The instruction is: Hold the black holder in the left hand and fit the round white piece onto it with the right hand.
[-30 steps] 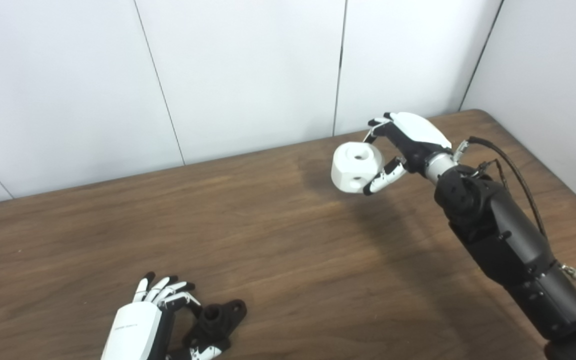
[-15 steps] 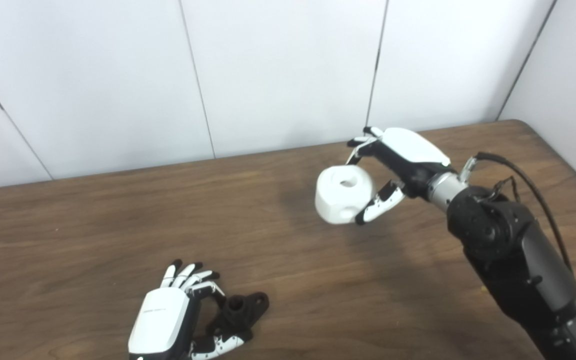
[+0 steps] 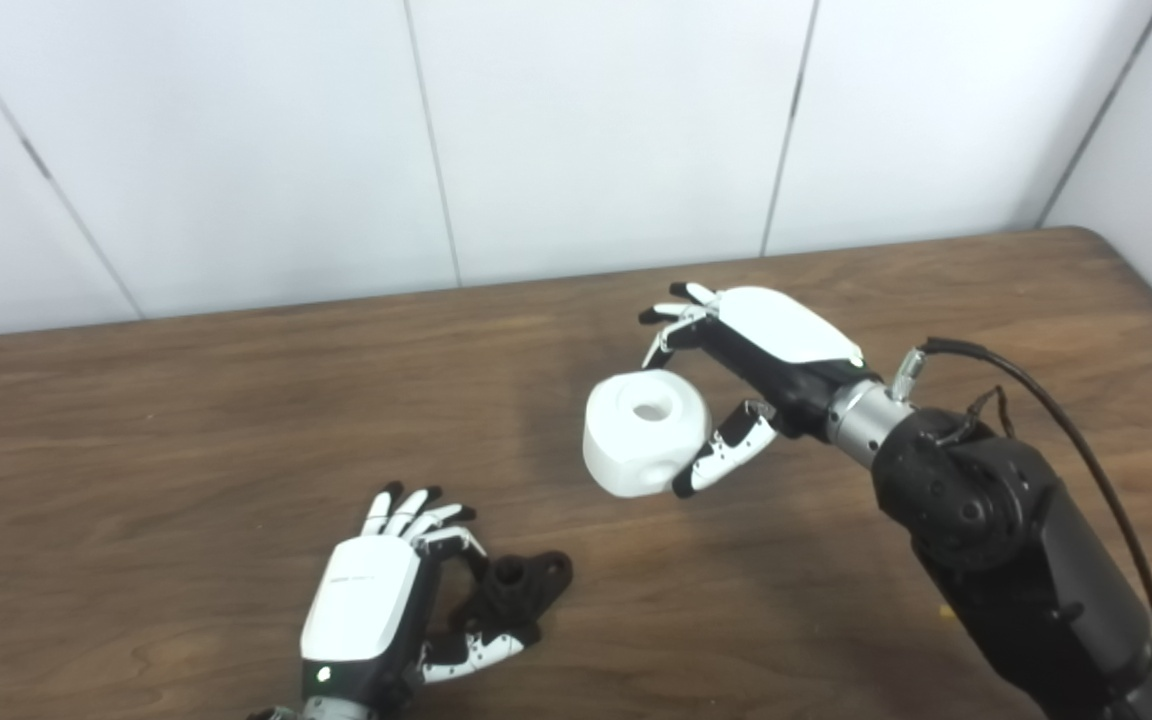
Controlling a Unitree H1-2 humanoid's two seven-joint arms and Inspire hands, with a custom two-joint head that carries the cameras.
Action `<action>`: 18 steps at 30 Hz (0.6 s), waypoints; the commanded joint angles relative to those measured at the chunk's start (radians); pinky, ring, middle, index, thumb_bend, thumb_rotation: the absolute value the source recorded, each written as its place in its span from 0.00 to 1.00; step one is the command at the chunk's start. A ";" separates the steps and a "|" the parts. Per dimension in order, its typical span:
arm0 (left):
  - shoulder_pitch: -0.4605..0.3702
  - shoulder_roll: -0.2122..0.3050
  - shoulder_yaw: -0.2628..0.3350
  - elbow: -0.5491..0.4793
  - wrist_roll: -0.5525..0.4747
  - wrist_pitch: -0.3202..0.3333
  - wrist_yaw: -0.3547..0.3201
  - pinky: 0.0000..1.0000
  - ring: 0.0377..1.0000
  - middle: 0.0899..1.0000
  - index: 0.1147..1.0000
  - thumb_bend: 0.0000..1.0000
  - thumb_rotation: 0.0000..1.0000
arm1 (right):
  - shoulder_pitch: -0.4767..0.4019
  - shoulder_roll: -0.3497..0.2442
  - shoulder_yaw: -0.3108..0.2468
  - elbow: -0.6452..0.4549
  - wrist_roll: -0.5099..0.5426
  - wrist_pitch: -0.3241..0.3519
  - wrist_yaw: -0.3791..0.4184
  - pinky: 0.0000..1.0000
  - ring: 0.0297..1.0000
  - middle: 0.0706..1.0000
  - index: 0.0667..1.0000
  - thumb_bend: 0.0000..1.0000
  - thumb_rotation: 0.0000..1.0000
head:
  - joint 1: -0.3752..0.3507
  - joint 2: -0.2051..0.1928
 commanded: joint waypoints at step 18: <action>-0.017 -0.030 -0.050 0.017 0.070 0.035 -0.038 1.00 0.91 0.78 0.42 0.52 0.05 | -0.019 0.116 0.079 -0.064 -0.015 -0.056 0.021 1.00 1.00 0.91 0.45 0.51 0.14 | 0.084 0.033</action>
